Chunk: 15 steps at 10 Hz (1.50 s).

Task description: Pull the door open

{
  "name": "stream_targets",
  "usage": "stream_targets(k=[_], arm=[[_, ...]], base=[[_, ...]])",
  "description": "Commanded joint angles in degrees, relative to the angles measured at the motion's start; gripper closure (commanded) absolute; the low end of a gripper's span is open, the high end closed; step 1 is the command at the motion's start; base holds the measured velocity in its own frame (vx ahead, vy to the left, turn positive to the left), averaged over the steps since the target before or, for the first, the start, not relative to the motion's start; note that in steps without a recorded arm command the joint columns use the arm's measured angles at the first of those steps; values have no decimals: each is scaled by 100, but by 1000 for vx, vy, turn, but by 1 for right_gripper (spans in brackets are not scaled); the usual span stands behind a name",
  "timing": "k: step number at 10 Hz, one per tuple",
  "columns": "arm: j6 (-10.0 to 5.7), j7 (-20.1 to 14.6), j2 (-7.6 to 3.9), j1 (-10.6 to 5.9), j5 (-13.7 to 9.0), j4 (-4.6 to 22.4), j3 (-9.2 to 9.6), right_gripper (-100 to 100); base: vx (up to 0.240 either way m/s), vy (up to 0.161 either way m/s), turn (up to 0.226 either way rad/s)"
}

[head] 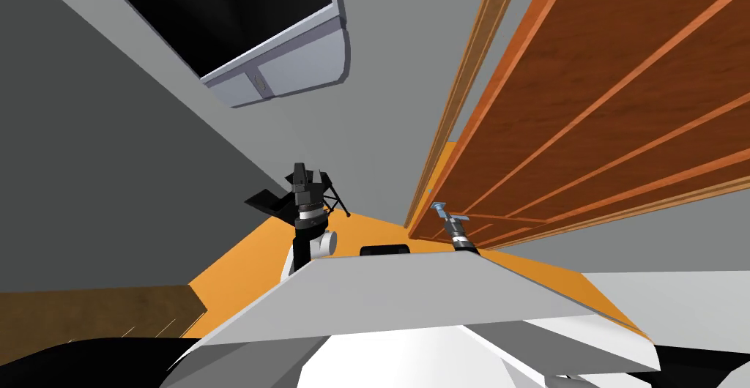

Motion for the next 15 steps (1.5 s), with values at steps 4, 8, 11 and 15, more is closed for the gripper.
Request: stream_targets(k=[4, 8, 11, 15], arm=[[-183, -208, -147, 153, 85, -16, 157, 100], [-706, -453, -349, 424, 168, 147, 302, 100], [-1048, -609, -489, 598, 215, 246, 385, 100], [-1199, -667, -527, 644, 253, 358, 434, 100]], base=[[-188, -48, 107], [-230, -50, 177], [-221, -57, 172], [-153, -42, 120]])
